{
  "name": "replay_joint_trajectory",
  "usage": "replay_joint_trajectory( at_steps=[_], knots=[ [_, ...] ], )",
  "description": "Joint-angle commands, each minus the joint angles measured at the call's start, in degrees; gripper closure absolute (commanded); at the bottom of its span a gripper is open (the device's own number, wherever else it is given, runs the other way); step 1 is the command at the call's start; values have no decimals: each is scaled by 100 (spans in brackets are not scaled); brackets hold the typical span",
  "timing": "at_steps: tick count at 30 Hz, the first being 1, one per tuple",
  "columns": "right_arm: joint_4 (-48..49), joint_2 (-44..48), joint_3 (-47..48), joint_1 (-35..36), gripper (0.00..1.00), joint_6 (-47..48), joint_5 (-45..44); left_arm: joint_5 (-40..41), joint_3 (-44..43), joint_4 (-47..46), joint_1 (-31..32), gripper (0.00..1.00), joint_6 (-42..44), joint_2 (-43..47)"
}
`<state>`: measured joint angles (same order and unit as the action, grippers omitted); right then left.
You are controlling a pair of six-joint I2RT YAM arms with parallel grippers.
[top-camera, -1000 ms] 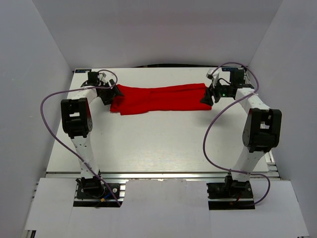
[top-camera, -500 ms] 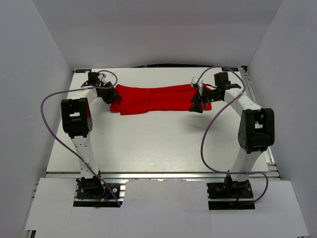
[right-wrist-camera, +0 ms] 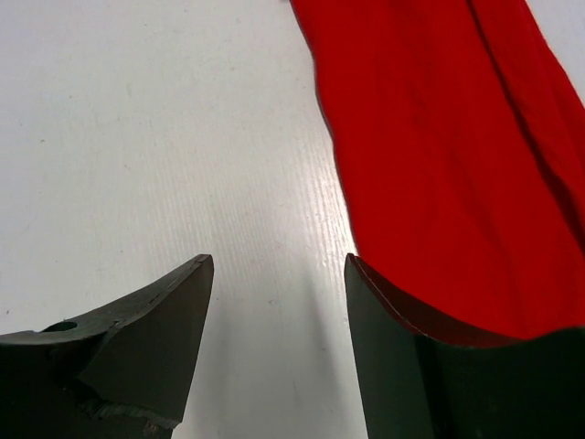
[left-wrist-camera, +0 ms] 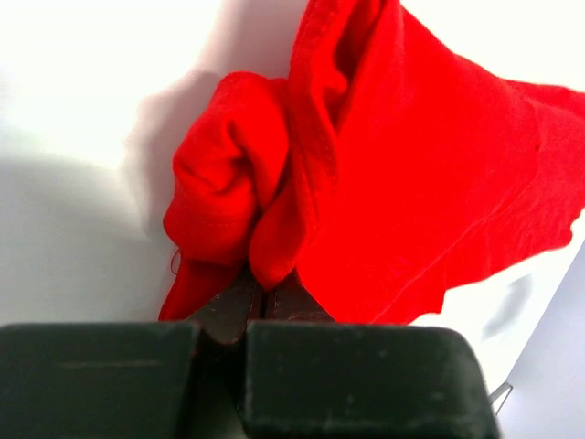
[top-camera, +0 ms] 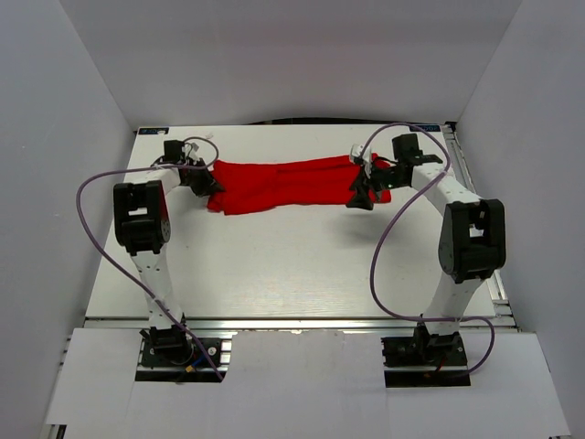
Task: Fold and stack the t-shirts
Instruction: Rotate the tshirt 45 degrees, then grab the bottom of the folded rectangular tshirt with left arm
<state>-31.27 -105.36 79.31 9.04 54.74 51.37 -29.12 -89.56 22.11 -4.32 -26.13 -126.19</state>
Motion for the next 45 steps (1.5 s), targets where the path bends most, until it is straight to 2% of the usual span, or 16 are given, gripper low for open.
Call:
replay_joint_trajectory(
  at_steps=[1, 9, 13, 17, 25, 28, 29, 31, 33, 45],
  knots=[
    [-301, 191, 111, 203, 34, 282, 154, 56, 456, 136, 10, 100, 64, 760],
    [-538, 218, 23, 844, 34, 958, 312, 47, 2134, 74, 10, 100, 3, 2176],
    [-486, 314, -152, 1345, 34, 1931, 356, 196, 3108, 48, 10, 100, -129, 2862],
    [-171, 306, -258, 2003, 33, 2707, 251, 363, 3567, 22, 10, 100, -287, 3267],
    [260, -11, -187, 2927, 36, 3087, 5, 539, 4192, -93, 10, 100, -613, 3768],
    [726, -90, -293, 3323, 37, 2902, -180, 601, 4271, 21, 10, 71, -665, 3812],
    [823, -151, -328, 3480, 38, 2850, -267, 653, 4271, 126, 10, 54, -718, 3934],
    [1139, -221, -354, 3648, 39, 2665, -443, 899, 4245, 215, 1, 42, -770, 4163],
    [1315, -344, -355, 3693, 39, 2560, -540, 1083, 4175, 364, -16, 34, -780, 4549],
    [1448, -1258, 94, 3825, 48, 2656, -1130, 1787, 3885, 1076, -69, 31, -973, 6009]
  ],
)
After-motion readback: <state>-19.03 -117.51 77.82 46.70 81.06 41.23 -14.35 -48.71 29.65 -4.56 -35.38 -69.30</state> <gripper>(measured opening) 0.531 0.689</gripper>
